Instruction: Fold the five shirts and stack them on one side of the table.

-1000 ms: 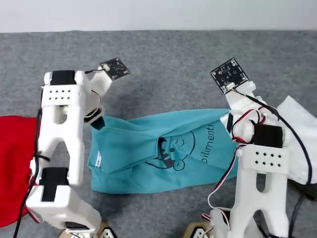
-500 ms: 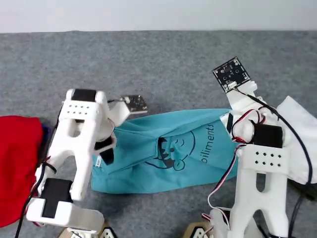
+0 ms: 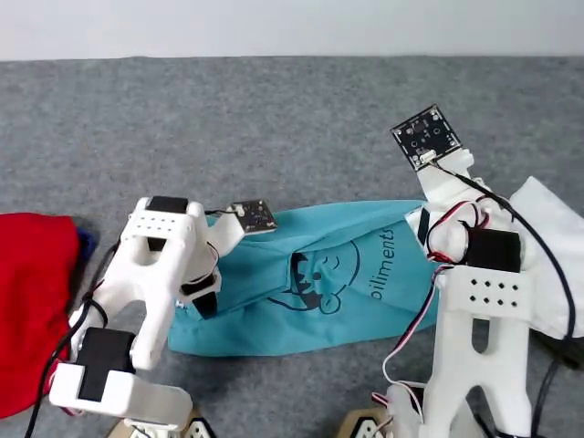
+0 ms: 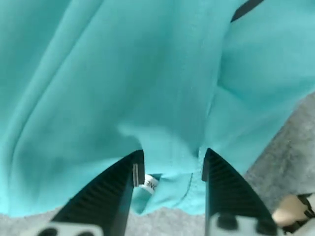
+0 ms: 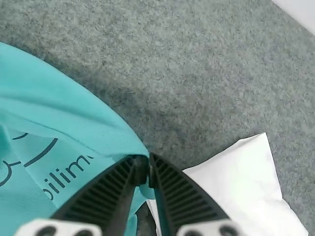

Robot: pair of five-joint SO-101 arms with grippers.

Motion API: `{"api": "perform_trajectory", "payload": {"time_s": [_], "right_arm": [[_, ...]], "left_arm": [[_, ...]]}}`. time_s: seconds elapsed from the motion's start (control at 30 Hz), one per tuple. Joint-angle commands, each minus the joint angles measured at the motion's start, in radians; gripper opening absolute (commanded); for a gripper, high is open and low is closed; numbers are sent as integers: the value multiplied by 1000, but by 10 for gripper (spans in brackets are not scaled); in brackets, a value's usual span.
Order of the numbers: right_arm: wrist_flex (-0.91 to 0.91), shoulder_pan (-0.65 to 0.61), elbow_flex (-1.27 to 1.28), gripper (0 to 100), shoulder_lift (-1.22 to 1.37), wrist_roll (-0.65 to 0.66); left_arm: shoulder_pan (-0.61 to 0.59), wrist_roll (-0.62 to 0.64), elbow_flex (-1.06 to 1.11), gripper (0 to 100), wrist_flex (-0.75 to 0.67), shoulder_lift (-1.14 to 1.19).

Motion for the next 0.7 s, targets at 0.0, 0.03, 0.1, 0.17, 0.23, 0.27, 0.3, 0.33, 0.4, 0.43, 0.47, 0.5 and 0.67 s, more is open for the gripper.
{"api": "perform_trajectory", "payload": {"time_s": [0.0, 0.03, 0.1, 0.17, 0.23, 0.27, 0.3, 0.33, 0.4, 0.43, 0.47, 0.5, 0.67], "right_arm": [[5, 10, -63, 10, 2, -14], [5, 10, -63, 10, 2, -14], [5, 10, -63, 10, 2, -14], [5, 10, -63, 10, 2, -14], [5, 10, -63, 10, 2, -14], [5, 10, -63, 10, 2, -14], [5, 10, -63, 10, 2, -14], [5, 10, -63, 10, 2, -14], [5, 10, -63, 10, 2, -14], [5, 10, -63, 10, 2, -14], [5, 10, -61, 10, 2, -14], [5, 10, -61, 10, 2, -14], [5, 12, -61, 10, 2, -14]], "left_arm": [[2, -6, 18, 194, -41, -44], [3, -6, 27, 190, -49, -41], [2, -6, 30, 175, -55, -9], [2, -6, 16, 162, -55, 46], [0, -6, -8, 146, -49, 97], [0, -6, -30, 137, -43, 115], [0, -6, -50, 127, -23, 123], [0, -6, -64, 120, -12, 124], [2, -6, -85, 117, 3, 124], [3, -6, -93, 116, 3, 124], [2, -6, -99, 116, 3, 124], [0, -6, -102, 115, 3, 124], [2, -6, -104, 115, 26, 124]]}}
